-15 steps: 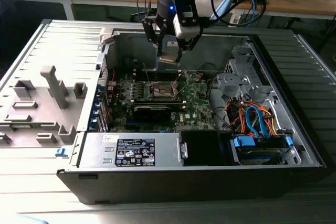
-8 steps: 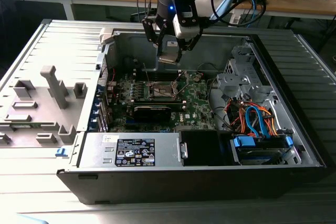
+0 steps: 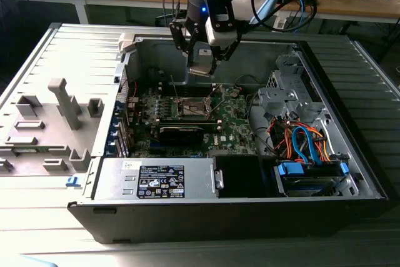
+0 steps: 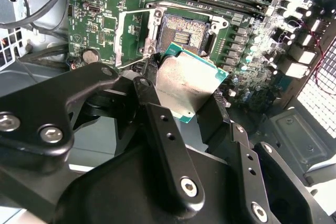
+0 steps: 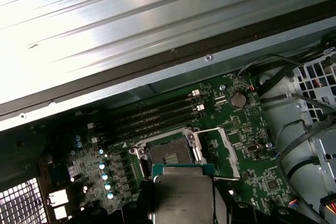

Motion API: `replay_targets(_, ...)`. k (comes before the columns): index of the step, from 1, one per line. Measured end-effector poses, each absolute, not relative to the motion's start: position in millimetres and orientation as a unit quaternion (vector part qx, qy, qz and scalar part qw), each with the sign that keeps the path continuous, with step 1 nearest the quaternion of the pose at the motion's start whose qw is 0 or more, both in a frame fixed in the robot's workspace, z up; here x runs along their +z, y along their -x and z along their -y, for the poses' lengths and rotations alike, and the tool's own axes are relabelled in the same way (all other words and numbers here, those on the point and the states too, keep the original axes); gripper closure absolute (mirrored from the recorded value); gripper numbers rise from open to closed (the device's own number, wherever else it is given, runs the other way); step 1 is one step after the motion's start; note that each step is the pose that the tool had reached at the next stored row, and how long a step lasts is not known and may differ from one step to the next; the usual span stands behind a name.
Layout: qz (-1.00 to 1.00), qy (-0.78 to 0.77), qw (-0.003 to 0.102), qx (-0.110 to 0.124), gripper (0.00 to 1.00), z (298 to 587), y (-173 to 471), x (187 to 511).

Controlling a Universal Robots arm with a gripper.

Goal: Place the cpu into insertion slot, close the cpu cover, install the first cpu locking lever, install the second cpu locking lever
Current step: 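Place the cpu into insertion slot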

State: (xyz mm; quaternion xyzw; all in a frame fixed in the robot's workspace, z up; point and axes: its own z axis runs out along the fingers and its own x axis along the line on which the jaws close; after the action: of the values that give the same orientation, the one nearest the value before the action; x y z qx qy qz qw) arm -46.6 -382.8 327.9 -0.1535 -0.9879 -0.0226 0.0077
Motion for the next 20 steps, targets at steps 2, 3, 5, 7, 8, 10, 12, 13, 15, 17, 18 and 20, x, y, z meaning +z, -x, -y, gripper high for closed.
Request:
replay_targets(2,0.988,0.155,0.008,-0.023,0.45,382.8,46.6,327.9)
replay_targets(3,0.987,0.156,0.008,-0.023,0.45,382.8,46.6,327.8)
replay_targets(5,0.987,0.158,0.008,-0.023,0.45,382.8,46.6,327.8)
replay_targets(7,0.987,0.161,0.008,-0.023,0.45,382.8,46.6,327.7)
replay_targets(8,0.986,0.162,0.007,-0.023,0.45,382.8,46.6,327.7)
replay_targets(10,0.986,0.164,0.007,-0.023,0.45,382.8,46.6,327.6)
replay_targets(12,0.986,0.166,0.007,-0.023,0.45,382.8,46.6,327.6)
replay_targets(13,0.986,0.166,0.007,-0.023,0.45,382.8,46.6,327.5)
replay_targets(15,0.986,0.168,0.007,-0.023,0.45,382.8,46.6,327.5)
replay_targets(17,0.985,0.169,0.007,-0.023,0.45,382.8,46.6,327.5)
replay_targets(18,0.985,0.17,0.007,-0.023,0.45,382.8,46.6,327.5)
replay_targets(20,0.985,0.172,0.007,-0.023,0.45,382.8,46.6,327.4)
